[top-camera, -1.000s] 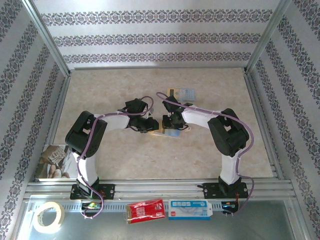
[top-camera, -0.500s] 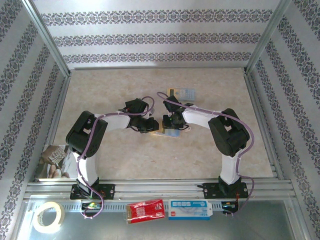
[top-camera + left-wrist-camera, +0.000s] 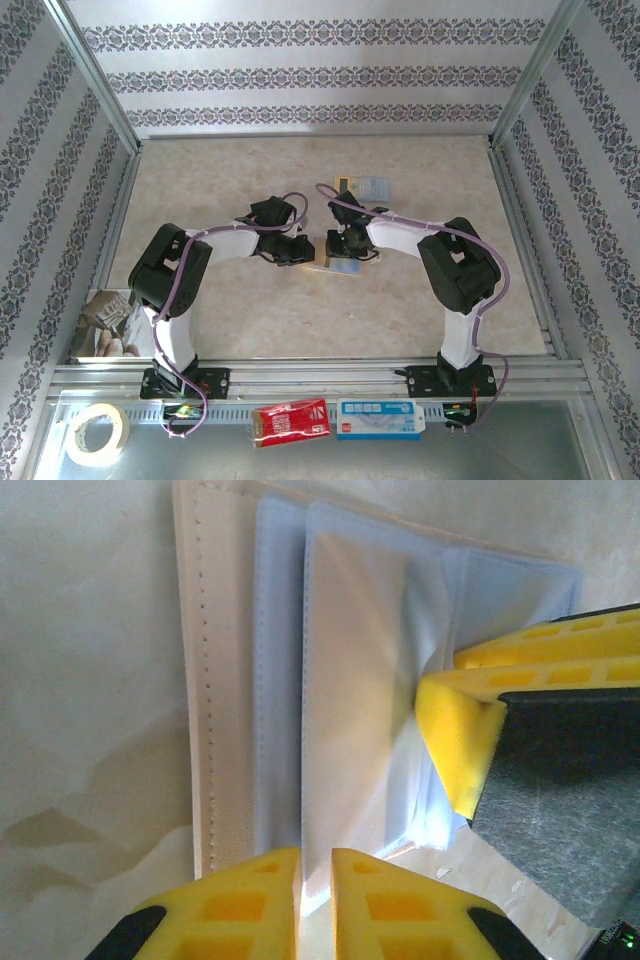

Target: Take the credit cards out of the card holder

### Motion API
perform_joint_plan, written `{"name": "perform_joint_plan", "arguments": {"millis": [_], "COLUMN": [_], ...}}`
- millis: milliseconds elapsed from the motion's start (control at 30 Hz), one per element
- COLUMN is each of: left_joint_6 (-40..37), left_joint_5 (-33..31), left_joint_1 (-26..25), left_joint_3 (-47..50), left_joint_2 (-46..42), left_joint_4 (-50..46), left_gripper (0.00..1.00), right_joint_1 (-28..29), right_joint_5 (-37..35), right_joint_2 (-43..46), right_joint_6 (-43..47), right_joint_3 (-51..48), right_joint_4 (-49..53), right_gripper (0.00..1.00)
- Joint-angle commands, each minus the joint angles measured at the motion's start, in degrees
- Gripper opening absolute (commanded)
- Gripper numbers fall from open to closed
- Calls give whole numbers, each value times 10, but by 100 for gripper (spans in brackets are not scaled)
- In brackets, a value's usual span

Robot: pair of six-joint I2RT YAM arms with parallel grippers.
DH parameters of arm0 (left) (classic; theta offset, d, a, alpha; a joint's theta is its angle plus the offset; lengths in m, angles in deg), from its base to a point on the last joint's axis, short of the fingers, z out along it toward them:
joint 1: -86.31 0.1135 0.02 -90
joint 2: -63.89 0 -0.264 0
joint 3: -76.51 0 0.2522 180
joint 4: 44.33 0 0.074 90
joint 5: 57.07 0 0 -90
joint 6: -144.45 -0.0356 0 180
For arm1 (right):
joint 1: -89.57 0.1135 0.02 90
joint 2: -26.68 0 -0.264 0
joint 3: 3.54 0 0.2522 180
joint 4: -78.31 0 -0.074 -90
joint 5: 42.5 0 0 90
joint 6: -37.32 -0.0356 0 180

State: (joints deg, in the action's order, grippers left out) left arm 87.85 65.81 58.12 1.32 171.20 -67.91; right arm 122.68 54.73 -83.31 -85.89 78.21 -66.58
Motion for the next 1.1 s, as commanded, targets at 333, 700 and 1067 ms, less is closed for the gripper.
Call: {"name": "perform_joint_plan", "arguments": {"millis": [333, 700, 1067], "left_joint_6": [4, 13, 18], "left_joint_5": [-10, 19, 17], "left_joint_1": [-10, -11, -14], "left_joint_3": [-2, -8, -10], "left_joint_2": [-4, 13, 11], "left_joint_4": [-5, 5, 7], "left_gripper": [23, 24, 23], "right_joint_1": [-5, -7, -8], "right_joint_5": [-5, -4, -3], "right_joint_2": [-34, -32, -27], "right_joint_6": [-12, -12, -13], "right_joint_3": [-36, -37, -39], "right_joint_4": [30, 28, 27], "right_gripper": [28, 28, 28]}}
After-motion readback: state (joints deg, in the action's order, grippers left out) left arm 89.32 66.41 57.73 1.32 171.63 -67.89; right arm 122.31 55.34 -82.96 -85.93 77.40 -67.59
